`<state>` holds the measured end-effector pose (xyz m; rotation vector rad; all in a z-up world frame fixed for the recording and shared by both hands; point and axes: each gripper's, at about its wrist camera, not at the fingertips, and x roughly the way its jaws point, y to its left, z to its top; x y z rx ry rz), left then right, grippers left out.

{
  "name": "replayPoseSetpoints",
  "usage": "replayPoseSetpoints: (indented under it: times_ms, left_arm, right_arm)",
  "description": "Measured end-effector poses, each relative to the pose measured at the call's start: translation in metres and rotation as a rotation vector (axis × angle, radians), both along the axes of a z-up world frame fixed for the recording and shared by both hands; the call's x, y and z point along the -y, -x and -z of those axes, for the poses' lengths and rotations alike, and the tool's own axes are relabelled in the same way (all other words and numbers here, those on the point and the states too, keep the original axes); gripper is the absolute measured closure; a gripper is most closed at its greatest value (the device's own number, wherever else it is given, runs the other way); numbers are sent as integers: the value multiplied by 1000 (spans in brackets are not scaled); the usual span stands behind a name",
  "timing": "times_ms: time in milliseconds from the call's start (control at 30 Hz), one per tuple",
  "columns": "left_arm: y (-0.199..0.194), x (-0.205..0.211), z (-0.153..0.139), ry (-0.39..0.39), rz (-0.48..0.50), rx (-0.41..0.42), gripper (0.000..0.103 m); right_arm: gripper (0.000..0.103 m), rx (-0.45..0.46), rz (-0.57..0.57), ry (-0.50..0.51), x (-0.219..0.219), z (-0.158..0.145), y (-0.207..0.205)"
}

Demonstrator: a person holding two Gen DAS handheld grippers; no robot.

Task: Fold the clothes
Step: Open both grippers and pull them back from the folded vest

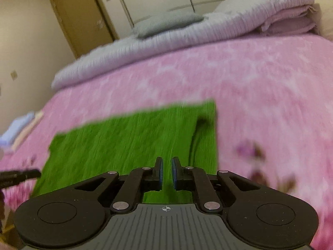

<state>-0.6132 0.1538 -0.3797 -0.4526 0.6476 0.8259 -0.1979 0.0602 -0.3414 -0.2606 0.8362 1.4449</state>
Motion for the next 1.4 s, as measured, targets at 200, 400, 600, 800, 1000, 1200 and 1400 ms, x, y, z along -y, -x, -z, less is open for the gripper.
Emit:
replayPoseSetpoints:
  times_ms: [200,400,600,800,1000,1200,1400]
  left_arm:
    - [-1,33,2,5,-12,-90,90]
    - [-14,51,-3,23,-41,-134,76]
    - [-12,57,-11,72,-163,-128,76]
    - [-16,90,-43,13,-188,-156,74]
    - [-19,117,-55,2,-178,-168,74]
    - [-16,139,-65,-16,-172,-152,72]
    - [-9,153,-73,-36,-173,-123,71]
  right_arm:
    - [93,143,14,74,25,9,28]
    - [87,159,63,54,32,-6,45]
    - [53,102,136,116,36,1,53]
    - [51,53,152,60,63,-33,67]
    - [51,48,145,98,81,-40,86]
    - [51,66,143,95,100,-45,101]
    - [51,107,135,91,108,-55,111]
